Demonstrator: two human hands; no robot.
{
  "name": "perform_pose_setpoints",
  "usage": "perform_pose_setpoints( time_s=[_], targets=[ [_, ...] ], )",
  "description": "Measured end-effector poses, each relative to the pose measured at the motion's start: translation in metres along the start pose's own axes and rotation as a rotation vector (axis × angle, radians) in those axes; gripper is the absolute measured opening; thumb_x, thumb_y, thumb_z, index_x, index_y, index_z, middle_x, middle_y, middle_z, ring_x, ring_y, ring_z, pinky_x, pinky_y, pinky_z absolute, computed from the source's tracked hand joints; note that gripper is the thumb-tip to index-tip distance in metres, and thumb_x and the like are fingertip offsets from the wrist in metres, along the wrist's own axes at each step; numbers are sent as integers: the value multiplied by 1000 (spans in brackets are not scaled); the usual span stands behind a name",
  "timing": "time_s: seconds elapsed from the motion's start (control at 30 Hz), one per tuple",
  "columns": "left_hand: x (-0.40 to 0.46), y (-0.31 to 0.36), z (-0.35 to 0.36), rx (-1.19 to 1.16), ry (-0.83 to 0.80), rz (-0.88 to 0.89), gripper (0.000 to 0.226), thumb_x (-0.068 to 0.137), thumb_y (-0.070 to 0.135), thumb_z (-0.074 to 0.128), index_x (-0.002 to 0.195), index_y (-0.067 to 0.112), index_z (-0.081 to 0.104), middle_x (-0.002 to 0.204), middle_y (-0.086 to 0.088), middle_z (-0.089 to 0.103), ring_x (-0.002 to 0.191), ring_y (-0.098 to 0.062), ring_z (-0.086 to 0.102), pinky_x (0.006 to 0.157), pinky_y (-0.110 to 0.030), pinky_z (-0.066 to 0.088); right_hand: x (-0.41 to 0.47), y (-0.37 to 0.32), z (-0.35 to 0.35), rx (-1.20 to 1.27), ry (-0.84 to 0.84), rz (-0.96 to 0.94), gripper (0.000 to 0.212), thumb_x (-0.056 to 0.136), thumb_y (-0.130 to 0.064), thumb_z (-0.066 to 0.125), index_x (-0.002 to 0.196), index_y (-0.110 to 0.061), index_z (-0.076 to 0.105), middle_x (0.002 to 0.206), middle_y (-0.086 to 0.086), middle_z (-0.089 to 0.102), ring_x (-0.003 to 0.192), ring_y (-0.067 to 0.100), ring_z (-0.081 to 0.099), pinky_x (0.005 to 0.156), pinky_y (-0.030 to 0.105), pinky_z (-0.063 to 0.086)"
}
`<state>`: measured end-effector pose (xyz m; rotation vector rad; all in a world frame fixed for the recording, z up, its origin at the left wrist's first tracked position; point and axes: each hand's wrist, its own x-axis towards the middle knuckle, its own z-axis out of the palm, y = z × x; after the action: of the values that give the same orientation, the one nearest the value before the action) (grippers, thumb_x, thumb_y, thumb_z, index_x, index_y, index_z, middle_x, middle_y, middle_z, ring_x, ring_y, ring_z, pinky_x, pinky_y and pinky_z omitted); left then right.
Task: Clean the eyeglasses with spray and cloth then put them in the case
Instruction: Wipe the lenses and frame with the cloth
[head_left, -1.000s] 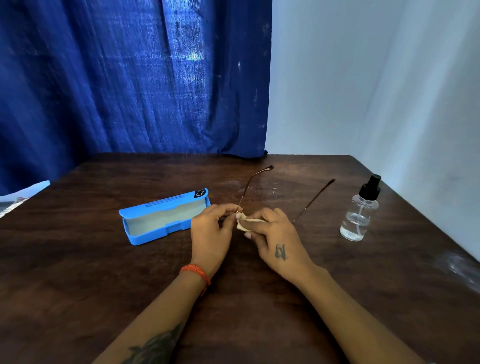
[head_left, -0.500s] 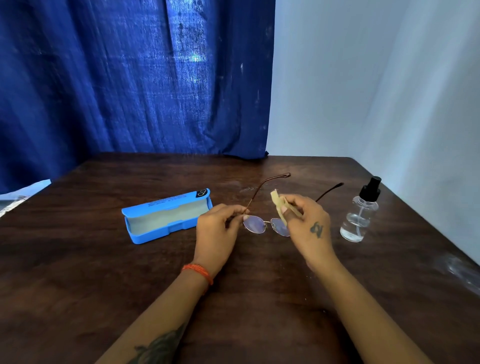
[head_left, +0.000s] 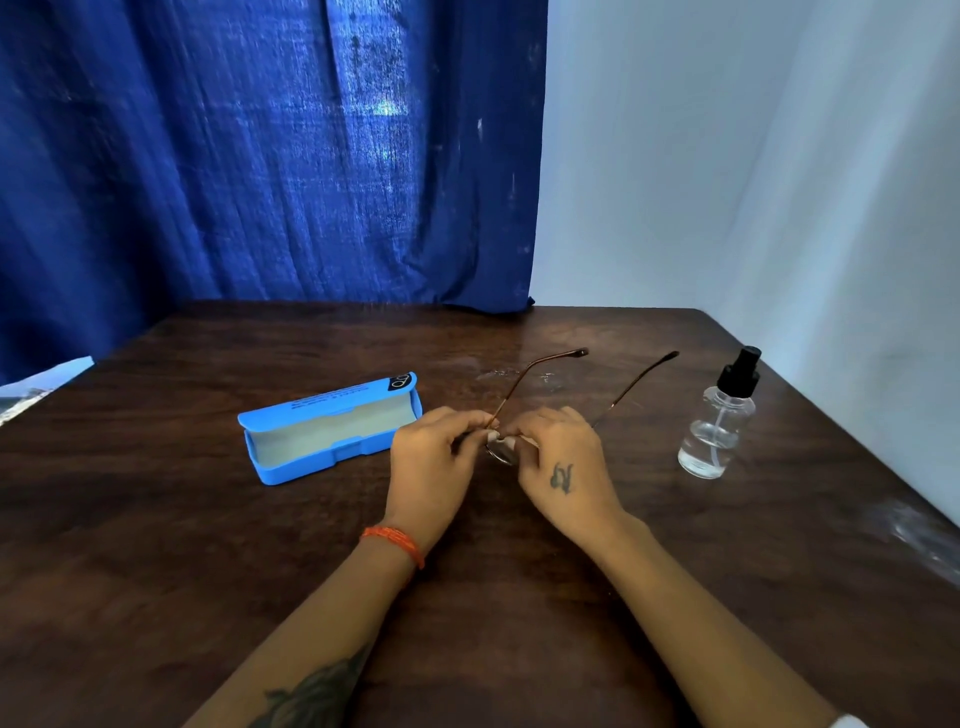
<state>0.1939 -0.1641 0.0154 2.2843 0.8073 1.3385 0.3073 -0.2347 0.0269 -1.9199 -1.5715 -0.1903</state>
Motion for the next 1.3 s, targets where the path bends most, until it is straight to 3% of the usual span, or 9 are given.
perform_pose_setpoints(
  time_s=[0.13, 0.2, 0.4, 0.6, 0.77, 0.87, 1.0, 1.13, 1.3],
  targets=[
    [-1, 0, 0, 0, -14, 12, 18, 74, -1, 70, 90, 7, 73, 81, -7, 71, 73, -6, 58, 73, -1, 41, -4, 4, -7, 18, 10, 6, 22, 74, -3, 62, 88, -18, 72, 81, -4, 68, 83, 21, 56, 67, 22, 32],
    [-2, 0, 0, 5, -26, 19, 18, 75, -1, 69, 91, 6, 72, 83, -8, 71, 74, -6, 58, 73, 0, 40, -5, 4, -10, -24, 33, 0, 18, 71, -5, 63, 84, -17, 67, 66, -15, 52, 77, 22, 54, 61, 25, 33],
    [0, -3, 4, -8, -29, 30, 17, 75, -2, 69, 88, 7, 73, 81, -8, 72, 74, -12, 62, 72, -6, 42, -4, 0, 6, -155, 95, -50, 11, 73, -2, 60, 84, -5, 60, 75, 14, 66, 77, 32, 55, 59, 35, 45],
    [-2, -7, 5, -57, 60, -45, 20, 74, -1, 69, 90, 10, 74, 85, -5, 73, 77, 0, 61, 75, 0, 41, -3, 8, 13, 157, 100, 41, 15, 76, -7, 67, 85, -18, 67, 77, 2, 67, 74, 14, 53, 63, 18, 31],
    [-2, -9, 5, -113, 89, -116, 21, 74, 1, 70, 91, 13, 74, 85, 2, 71, 72, 8, 58, 72, 2, 40, -5, 12, 5, 300, -9, -6, 17, 72, -9, 73, 81, -23, 70, 81, 2, 69, 76, 11, 56, 67, 27, 47],
    [-1, -8, 4, -126, 84, -113, 21, 75, 0, 70, 92, 13, 73, 85, 1, 71, 75, 9, 57, 72, 1, 41, -6, 15, -2, 250, -50, -56, 17, 71, -8, 73, 79, -22, 70, 80, -1, 67, 74, 10, 56, 66, 26, 49],
    [0, -7, 3, -90, 67, -61, 22, 75, -2, 69, 94, 9, 72, 84, -3, 72, 74, 4, 58, 73, 1, 41, -11, 13, -5, 15, 73, -130, 18, 63, 2, 70, 75, -12, 66, 64, -1, 60, 64, 16, 51, 55, 21, 39],
    [-1, -7, 2, -52, 53, -11, 20, 76, 0, 69, 94, 9, 72, 84, -4, 72, 75, -3, 60, 74, -2, 43, -10, 3, 6, -50, 126, -161, 16, 72, -1, 65, 86, -5, 69, 77, 10, 68, 72, 27, 56, 64, 33, 49],
    [-2, -8, 5, -48, 84, -32, 19, 75, -1, 69, 90, 10, 73, 83, -5, 73, 77, -5, 61, 75, 0, 41, -9, 5, 10, 88, 52, -147, 24, 75, -13, 72, 99, -12, 70, 97, 3, 71, 87, 23, 55, 76, 21, 39]
  ],
)
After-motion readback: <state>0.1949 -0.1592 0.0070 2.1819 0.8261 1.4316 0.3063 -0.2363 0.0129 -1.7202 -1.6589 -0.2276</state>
